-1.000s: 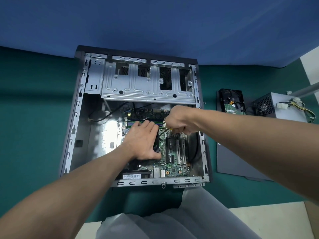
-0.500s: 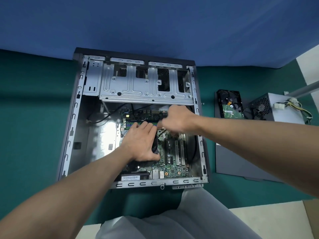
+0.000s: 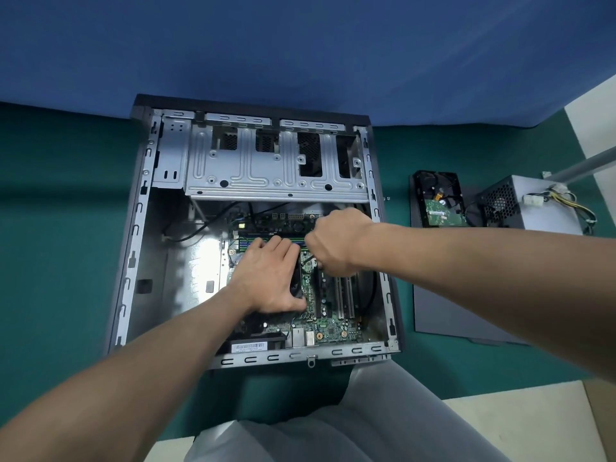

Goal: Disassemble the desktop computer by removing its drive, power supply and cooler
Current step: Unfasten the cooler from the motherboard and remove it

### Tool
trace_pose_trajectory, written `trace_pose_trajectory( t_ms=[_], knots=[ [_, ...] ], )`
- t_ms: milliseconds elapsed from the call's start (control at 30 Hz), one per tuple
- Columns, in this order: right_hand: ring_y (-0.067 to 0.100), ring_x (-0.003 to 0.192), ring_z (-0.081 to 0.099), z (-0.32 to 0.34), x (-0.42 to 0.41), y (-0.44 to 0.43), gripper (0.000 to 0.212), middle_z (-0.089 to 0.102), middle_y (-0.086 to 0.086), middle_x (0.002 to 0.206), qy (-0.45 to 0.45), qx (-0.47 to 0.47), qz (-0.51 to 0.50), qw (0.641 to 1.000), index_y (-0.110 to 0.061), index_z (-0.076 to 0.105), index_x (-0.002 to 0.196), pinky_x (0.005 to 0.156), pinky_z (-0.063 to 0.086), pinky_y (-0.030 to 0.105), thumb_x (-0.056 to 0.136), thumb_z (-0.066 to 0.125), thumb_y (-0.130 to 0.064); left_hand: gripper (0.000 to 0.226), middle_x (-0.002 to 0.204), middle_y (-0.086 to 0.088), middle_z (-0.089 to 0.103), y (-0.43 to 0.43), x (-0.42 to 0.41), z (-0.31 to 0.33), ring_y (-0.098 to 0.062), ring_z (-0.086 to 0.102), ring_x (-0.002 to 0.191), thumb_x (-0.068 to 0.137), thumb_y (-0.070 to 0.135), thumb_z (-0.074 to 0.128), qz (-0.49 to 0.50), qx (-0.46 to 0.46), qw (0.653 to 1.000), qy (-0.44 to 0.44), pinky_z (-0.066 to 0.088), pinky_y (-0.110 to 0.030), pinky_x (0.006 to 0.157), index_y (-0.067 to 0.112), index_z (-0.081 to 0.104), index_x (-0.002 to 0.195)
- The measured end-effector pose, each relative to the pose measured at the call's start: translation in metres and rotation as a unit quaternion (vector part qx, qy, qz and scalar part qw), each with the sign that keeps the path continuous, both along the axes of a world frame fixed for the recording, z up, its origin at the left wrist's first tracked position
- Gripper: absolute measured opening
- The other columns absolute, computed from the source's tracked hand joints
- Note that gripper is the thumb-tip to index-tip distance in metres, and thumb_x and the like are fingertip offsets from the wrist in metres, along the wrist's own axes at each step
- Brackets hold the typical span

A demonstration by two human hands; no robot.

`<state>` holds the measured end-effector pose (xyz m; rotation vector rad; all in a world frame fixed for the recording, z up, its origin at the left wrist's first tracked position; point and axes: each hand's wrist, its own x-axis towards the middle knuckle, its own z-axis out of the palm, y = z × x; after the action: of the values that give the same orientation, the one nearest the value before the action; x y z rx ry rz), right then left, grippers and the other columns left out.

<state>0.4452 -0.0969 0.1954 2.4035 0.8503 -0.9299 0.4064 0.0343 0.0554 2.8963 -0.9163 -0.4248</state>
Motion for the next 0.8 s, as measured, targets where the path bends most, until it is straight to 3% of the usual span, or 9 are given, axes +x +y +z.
trace_pose_trajectory(
  t_ms=[167,300,333,400,433,500,633,733,800],
  knots=[
    [0.02,0.058,0.04,-0.003,-0.001,-0.007,0.029,0.031,0.001,0.061,-0.08,0.021,0.227,0.97,-0.019,0.027,0.073,0.052,0.031,0.031,0.101,0.033,-0.023,0.092,0.114,-0.005,0.053,0.0,-0.001,0.0,-0.023,0.045,0.106,0.058,0.082,0.034,-0.004,0.003,1.0,0.002,0.036,-0.044,0.094,0.013,0.046,0.118],
    [0.023,0.056,0.047,-0.008,0.0,0.0,0.025,0.041,0.001,0.059,0.001,0.129,-0.051,0.99,-0.008,0.043,0.068,0.053,0.036,0.026,0.087,0.054,-0.021,0.095,0.12,-0.006,0.053,0.001,-0.001,0.001,-0.024,0.045,0.109,0.058,0.083,0.033,-0.005,0.011,1.0,-0.002,0.036,-0.044,0.094,0.012,0.045,0.121],
    [0.022,0.056,0.05,-0.009,0.003,0.002,0.021,0.047,0.002,0.06,0.05,0.166,-0.201,0.964,-0.008,0.051,0.071,0.049,0.036,0.023,0.086,0.055,-0.022,0.096,0.12,-0.006,0.053,0.001,-0.001,0.001,-0.023,0.045,0.108,0.058,0.083,0.033,-0.005,0.012,1.0,-0.003,0.036,-0.044,0.094,0.012,0.045,0.121],
    [0.015,0.051,0.049,-0.011,0.009,0.003,0.018,0.052,0.003,0.064,0.157,0.206,-0.512,0.819,-0.006,0.056,0.094,0.041,0.034,0.021,0.092,0.048,-0.022,0.097,0.12,-0.006,0.052,0.001,-0.001,0.002,-0.023,0.045,0.108,0.058,0.084,0.033,-0.006,0.014,1.0,-0.001,0.036,-0.044,0.094,0.012,0.044,0.121],
    [0.011,0.045,0.044,-0.013,0.01,0.001,0.019,0.05,0.003,0.063,0.207,0.183,-0.607,0.746,-0.005,0.052,0.103,0.038,0.032,0.021,0.098,0.041,-0.02,0.095,0.118,-0.006,0.052,0.001,-0.001,0.003,-0.023,0.045,0.107,0.058,0.084,0.033,-0.006,0.011,1.0,-0.003,0.035,-0.044,0.093,0.012,0.044,0.119],
    [0.008,0.041,0.033,-0.021,0.009,-0.002,0.02,0.046,0.003,0.058,0.26,0.128,-0.649,0.704,-0.005,0.047,0.104,0.037,0.03,0.019,0.103,0.03,-0.017,0.091,0.115,-0.004,0.051,0.001,-0.001,0.003,-0.022,0.044,0.104,0.058,0.084,0.033,-0.007,0.008,1.0,-0.007,0.035,-0.043,0.091,0.014,0.043,0.115],
    [0.013,0.048,0.036,-0.027,0.001,0.002,0.013,0.043,0.006,0.064,0.157,0.121,-0.526,0.827,-0.005,0.047,0.086,0.037,0.032,0.02,0.095,0.038,-0.005,0.087,0.112,-0.004,0.052,0.001,0.0,0.001,-0.022,0.044,0.102,0.058,0.082,0.033,-0.005,0.001,1.0,-0.007,0.036,-0.043,0.09,0.014,0.043,0.112],
    [0.019,0.059,0.049,-0.018,-0.002,0.002,0.017,0.049,0.006,0.071,0.054,0.077,-0.255,0.962,-0.006,0.043,0.07,0.055,0.042,0.028,0.087,0.046,-0.01,0.088,0.112,-0.004,0.052,0.001,0.0,0.0,-0.022,0.045,0.103,0.058,0.082,0.034,-0.001,-0.001,1.0,-0.006,0.036,-0.043,0.09,0.014,0.045,0.112],
    [0.023,0.065,0.046,-0.013,-0.004,-0.002,0.022,0.042,0.003,0.073,0.002,0.038,-0.042,0.998,-0.01,0.035,0.073,0.06,0.04,0.032,0.09,0.048,-0.015,0.09,0.112,-0.004,0.053,0.0,0.0,-0.001,-0.023,0.045,0.104,0.058,0.082,0.034,0.001,0.001,1.0,-0.006,0.036,-0.043,0.091,0.013,0.045,0.115]
  ],
)
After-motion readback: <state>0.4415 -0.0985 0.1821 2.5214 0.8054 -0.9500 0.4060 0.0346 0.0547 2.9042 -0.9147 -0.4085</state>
